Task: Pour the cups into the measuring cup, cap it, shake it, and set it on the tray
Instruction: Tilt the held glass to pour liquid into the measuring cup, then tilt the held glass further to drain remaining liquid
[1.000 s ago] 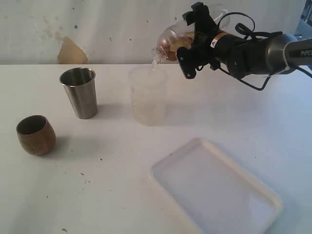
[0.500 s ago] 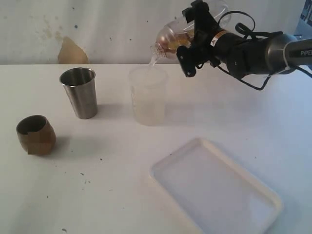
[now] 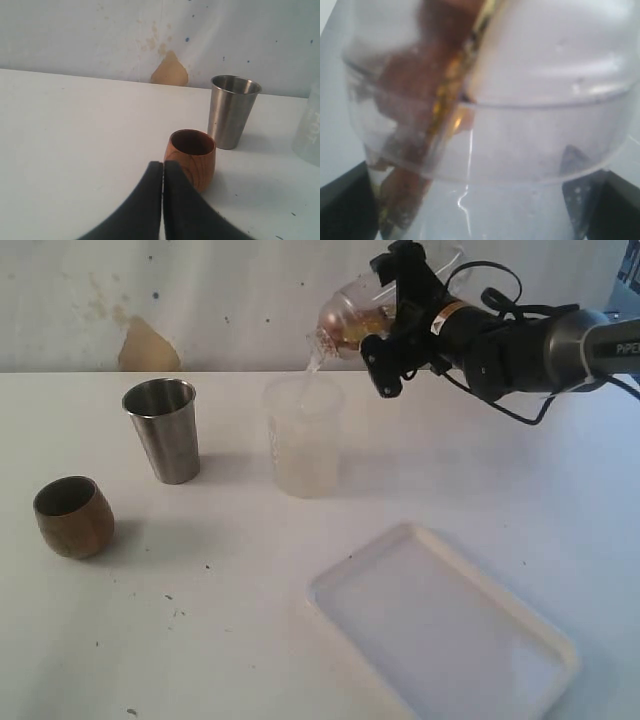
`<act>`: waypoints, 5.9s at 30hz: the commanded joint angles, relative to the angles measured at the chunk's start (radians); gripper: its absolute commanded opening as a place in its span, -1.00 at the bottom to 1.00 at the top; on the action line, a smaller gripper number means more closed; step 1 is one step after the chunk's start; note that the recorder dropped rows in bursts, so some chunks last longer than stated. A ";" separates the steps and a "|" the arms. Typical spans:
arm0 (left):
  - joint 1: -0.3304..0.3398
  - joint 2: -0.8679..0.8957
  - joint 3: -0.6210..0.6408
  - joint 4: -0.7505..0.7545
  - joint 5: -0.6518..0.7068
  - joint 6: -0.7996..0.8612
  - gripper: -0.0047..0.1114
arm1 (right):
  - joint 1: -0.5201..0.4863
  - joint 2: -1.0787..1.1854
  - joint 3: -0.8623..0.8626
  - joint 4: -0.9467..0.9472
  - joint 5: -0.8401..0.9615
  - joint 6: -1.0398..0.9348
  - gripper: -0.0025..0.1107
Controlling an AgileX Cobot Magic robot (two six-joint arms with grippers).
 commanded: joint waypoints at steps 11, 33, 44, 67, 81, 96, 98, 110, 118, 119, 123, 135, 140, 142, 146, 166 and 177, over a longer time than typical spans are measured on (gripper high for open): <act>0.002 -0.005 0.005 -0.005 -0.004 0.002 -0.90 | 0.001 -0.031 0.022 -0.038 -0.076 0.007 -0.96; 0.002 -0.005 0.005 -0.005 -0.004 0.002 -0.90 | 0.020 -0.059 0.045 -0.043 -0.090 0.007 -0.96; 0.002 -0.005 0.005 -0.005 -0.004 0.002 -0.90 | 0.020 -0.088 0.092 -0.041 -0.103 0.007 -0.96; 0.002 -0.005 0.005 -0.005 -0.004 0.002 -0.90 | 0.020 -0.088 0.109 -0.042 -0.110 -0.091 -0.96; 0.002 -0.005 0.005 -0.005 -0.004 0.002 -0.90 | 0.020 -0.088 0.109 -0.042 -0.132 -0.206 -0.96; 0.002 -0.005 0.005 -0.005 -0.004 0.002 -0.90 | 0.020 -0.088 0.109 -0.045 -0.134 -0.256 -0.96; 0.002 -0.005 0.005 -0.005 -0.004 0.002 -0.90 | 0.020 -0.088 0.109 -0.045 -0.136 -0.275 -0.96; 0.002 -0.005 0.005 -0.005 -0.004 0.002 -0.90 | 0.020 -0.088 0.109 -0.063 -0.155 -0.288 -0.96; 0.002 -0.005 0.005 -0.005 -0.004 0.002 -0.90 | 0.020 -0.088 0.109 -0.082 -0.182 -0.292 -0.96; 0.002 -0.005 0.005 -0.005 -0.004 0.002 -0.90 | 0.020 -0.088 0.109 -0.085 -0.182 -0.292 -0.96; 0.002 -0.005 0.005 -0.005 -0.004 0.002 -0.90 | 0.020 -0.088 0.109 -0.127 -0.186 -0.292 -0.96; 0.002 -0.005 0.005 -0.005 -0.004 0.002 -0.90 | 0.060 -0.088 0.054 -0.149 -0.159 -0.292 -0.96; 0.002 -0.005 0.005 -0.005 -0.004 0.002 -0.90 | 0.070 -0.088 0.054 -0.153 -0.156 -0.292 -0.96; 0.002 -0.005 0.005 -0.005 -0.004 0.002 -0.90 | 0.070 -0.088 0.054 -0.153 -0.156 -0.292 -0.96; 0.002 -0.005 0.005 -0.005 -0.004 0.002 -0.90 | 0.070 -0.088 0.054 -0.151 -0.156 -0.292 -0.96; 0.002 -0.005 0.005 -0.005 -0.004 0.002 -0.90 | 0.070 -0.112 0.060 -0.148 -0.146 -0.292 -0.96; 0.002 -0.005 0.005 -0.005 -0.004 0.002 -0.90 | 0.070 -0.112 0.062 -0.148 -0.144 -0.292 -0.96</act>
